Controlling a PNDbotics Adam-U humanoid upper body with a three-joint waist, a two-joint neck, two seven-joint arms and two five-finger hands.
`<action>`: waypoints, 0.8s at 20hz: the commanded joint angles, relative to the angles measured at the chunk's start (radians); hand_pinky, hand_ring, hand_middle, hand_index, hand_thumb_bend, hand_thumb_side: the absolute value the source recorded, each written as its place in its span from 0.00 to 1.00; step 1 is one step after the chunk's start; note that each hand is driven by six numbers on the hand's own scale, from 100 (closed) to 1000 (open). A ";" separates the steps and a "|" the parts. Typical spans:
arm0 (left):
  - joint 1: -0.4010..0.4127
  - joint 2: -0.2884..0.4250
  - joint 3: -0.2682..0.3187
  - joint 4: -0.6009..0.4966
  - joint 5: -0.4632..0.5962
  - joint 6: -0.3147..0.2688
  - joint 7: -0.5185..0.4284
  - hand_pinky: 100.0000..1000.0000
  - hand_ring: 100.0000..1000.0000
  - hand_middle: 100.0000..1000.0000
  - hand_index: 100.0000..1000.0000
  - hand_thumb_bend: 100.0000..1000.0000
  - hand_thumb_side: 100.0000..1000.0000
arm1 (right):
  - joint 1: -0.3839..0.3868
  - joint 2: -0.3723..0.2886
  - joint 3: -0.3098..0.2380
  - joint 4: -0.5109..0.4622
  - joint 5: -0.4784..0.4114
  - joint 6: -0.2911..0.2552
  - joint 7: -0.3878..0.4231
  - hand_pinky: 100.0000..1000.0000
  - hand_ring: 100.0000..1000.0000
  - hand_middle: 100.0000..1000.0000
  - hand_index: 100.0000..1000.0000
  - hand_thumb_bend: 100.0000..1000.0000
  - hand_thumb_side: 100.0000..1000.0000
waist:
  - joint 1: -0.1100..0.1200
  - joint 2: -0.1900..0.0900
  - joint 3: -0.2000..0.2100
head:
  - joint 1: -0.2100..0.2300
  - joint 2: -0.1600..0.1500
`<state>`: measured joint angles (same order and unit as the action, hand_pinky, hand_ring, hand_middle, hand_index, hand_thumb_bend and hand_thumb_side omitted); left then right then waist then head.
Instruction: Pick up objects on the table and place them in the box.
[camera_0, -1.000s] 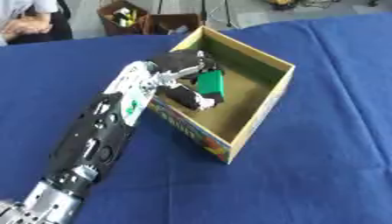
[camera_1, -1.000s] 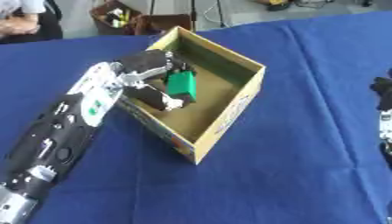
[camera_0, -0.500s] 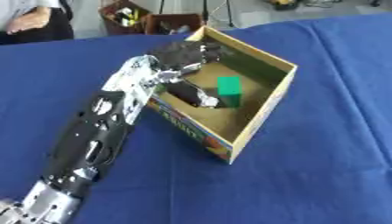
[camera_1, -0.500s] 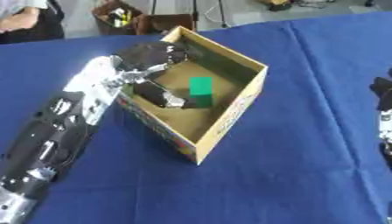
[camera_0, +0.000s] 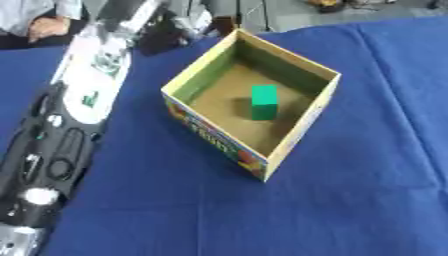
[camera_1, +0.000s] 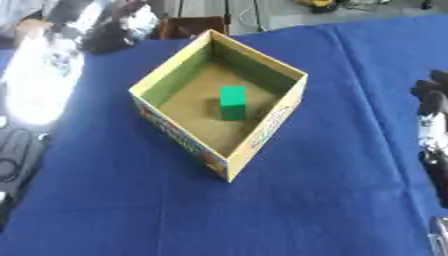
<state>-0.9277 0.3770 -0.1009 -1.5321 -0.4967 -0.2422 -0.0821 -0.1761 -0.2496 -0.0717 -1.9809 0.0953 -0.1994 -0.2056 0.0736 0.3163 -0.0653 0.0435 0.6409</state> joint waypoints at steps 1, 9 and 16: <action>0.050 0.097 0.052 -0.173 0.258 0.096 0.028 0.67 0.67 0.69 0.90 0.14 0.96 | -0.004 -0.030 -0.013 -0.019 0.000 -0.006 -0.013 0.84 0.81 0.58 0.79 0.00 0.52 | -0.008 -0.026 0.009 | -0.015 0.021; 0.372 0.166 0.208 -0.459 0.571 0.136 0.156 0.64 0.65 0.66 0.91 0.30 1.00 | 0.008 -0.034 -0.034 -0.019 0.012 -0.015 -0.039 0.84 0.81 0.58 0.79 0.00 0.52 | -0.017 -0.030 0.053 | -0.028 0.044; 0.591 0.124 0.273 -0.467 0.559 0.003 0.239 0.62 0.67 0.67 0.95 0.31 1.00 | 0.014 -0.037 -0.042 -0.019 0.020 -0.034 -0.057 0.84 0.81 0.58 0.79 0.00 0.53 | -0.039 -0.033 0.075 | -0.037 0.047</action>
<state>-0.3343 0.4947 0.1526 -1.9798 0.0680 -0.2159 0.1513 -0.1581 -0.2609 -0.1049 -1.9809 0.1050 -0.2290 -0.2569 0.0345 0.3022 0.0100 0.0095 0.6819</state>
